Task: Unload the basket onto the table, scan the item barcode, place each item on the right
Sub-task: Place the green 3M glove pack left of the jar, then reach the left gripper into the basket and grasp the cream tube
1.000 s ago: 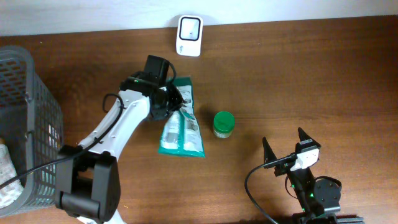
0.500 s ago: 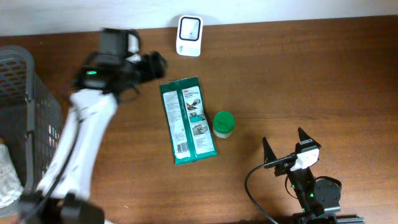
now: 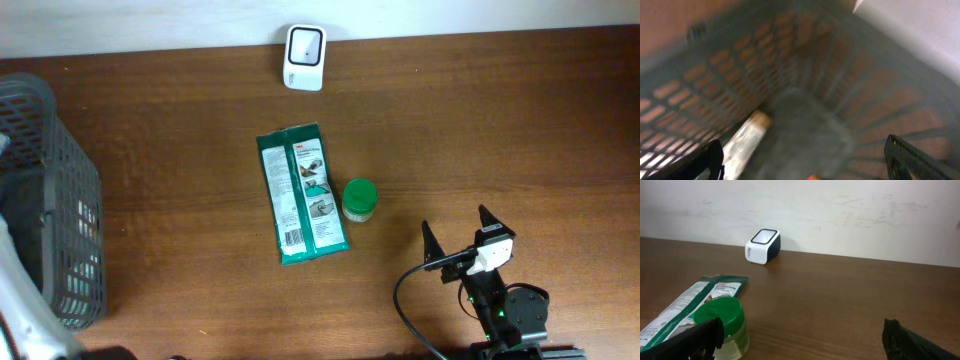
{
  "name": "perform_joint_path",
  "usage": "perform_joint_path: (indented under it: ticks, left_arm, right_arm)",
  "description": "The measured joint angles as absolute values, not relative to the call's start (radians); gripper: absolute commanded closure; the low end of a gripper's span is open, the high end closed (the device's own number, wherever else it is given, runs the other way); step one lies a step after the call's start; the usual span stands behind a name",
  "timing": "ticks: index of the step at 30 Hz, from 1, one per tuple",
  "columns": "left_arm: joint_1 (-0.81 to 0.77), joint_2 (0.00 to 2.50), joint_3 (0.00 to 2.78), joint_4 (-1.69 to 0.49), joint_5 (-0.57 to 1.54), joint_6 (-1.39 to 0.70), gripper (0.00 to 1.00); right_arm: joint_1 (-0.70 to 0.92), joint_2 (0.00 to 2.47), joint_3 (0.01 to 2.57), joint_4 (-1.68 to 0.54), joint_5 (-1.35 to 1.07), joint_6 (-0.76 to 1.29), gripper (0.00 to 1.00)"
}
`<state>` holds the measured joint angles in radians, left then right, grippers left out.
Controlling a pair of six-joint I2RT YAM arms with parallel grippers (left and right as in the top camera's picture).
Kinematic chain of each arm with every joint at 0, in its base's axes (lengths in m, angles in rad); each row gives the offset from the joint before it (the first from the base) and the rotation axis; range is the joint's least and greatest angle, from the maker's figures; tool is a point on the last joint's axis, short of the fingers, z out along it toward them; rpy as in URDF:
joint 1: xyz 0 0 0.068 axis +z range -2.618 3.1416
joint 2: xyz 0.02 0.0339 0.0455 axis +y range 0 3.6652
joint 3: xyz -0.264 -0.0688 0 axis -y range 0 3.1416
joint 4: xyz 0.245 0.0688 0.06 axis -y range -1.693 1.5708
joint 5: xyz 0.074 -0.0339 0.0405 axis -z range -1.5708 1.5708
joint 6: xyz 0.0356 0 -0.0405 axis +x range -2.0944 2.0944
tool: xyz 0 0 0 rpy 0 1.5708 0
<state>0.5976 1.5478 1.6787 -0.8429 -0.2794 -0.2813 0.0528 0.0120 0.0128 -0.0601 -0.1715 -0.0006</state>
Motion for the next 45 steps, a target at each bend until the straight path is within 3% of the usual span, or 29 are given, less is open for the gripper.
perform_joint_path:
  ticks: [5,8,13,22,24,27,35,39,45]
  left_arm:
    - [0.635,1.696,1.496,-0.827,-0.434,-0.227,0.07]
    - [0.690,1.707,1.356,-0.708,-0.503,-0.183,0.08]
    - [0.792,1.708,1.137,-0.463,-0.480,-0.003,0.21]
    - [0.831,1.771,1.039,-0.334,-0.444,0.161,0.41]
    - [0.831,1.794,1.040,-0.313,-0.446,0.183,0.60]
    - [0.831,1.809,1.040,-0.297,-0.457,0.206,1.00]
    - [0.835,1.800,1.065,-0.318,-0.451,0.228,1.00]
    - [0.833,1.719,1.098,-0.331,-0.292,0.224,1.00]
    - [0.724,1.579,1.384,-0.316,-0.203,0.220,1.00]
  right_arm:
    - [0.053,0.012,0.013,-0.060,-0.171,-0.001,0.02]
    - [0.053,0.012,0.013,-0.060,-0.171,0.000,0.02]
    - [0.053,0.012,0.013,-0.060,-0.171,0.000,0.02]
    - [0.053,0.012,0.013,-0.060,-0.171,0.000,0.02]
    - [0.053,0.012,0.013,-0.060,-0.171,0.000,0.02]
    - [0.053,0.012,0.013,-0.060,-0.171,0.000,0.02]
    - [0.052,0.012,0.013,-0.060,-0.171,0.000,0.02]
    - [0.053,0.012,0.013,-0.060,-0.171,-0.001,0.02]
    - [0.053,0.012,0.013,-0.060,-0.171,-0.001,0.02]
